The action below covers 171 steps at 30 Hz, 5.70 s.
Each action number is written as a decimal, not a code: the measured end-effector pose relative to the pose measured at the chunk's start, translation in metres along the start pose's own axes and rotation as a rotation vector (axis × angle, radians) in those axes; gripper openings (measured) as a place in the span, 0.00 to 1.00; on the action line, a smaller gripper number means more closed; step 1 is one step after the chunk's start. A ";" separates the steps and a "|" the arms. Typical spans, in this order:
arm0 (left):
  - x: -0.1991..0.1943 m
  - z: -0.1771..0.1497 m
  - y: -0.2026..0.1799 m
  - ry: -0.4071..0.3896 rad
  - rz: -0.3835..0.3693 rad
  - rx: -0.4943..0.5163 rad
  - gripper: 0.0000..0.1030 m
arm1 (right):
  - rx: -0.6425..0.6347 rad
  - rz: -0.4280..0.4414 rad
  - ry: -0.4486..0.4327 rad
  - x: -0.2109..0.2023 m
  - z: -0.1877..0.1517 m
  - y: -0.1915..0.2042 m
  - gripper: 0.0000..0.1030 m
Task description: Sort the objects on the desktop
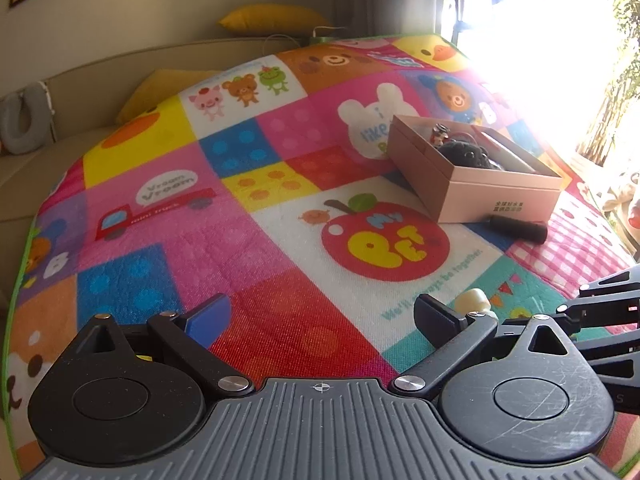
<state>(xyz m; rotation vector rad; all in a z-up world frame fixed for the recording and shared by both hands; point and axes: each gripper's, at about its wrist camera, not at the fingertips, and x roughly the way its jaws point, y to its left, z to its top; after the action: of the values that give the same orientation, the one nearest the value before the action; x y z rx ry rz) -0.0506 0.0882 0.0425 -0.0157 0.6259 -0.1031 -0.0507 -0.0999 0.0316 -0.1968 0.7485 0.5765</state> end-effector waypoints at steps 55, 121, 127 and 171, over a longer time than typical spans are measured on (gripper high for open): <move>0.043 -0.012 -0.093 0.122 -0.405 0.277 0.87 | 0.241 -0.333 -0.070 -0.046 -0.028 -0.103 0.74; 0.067 -0.005 -0.076 -0.013 -0.175 0.014 0.98 | 0.377 -0.496 -0.023 0.062 0.040 -0.136 0.89; 0.066 -0.005 -0.074 -0.017 -0.184 0.001 0.98 | 0.346 -0.503 -0.034 0.064 0.043 -0.129 0.73; -0.007 0.125 -0.172 -0.327 -0.194 0.382 0.46 | 0.201 -0.372 -0.473 -0.188 0.071 -0.133 0.73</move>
<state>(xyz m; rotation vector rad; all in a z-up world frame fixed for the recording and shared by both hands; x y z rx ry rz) 0.0010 -0.0840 0.1561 0.2715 0.2696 -0.3984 -0.0451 -0.2637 0.2079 -0.0075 0.2930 0.1769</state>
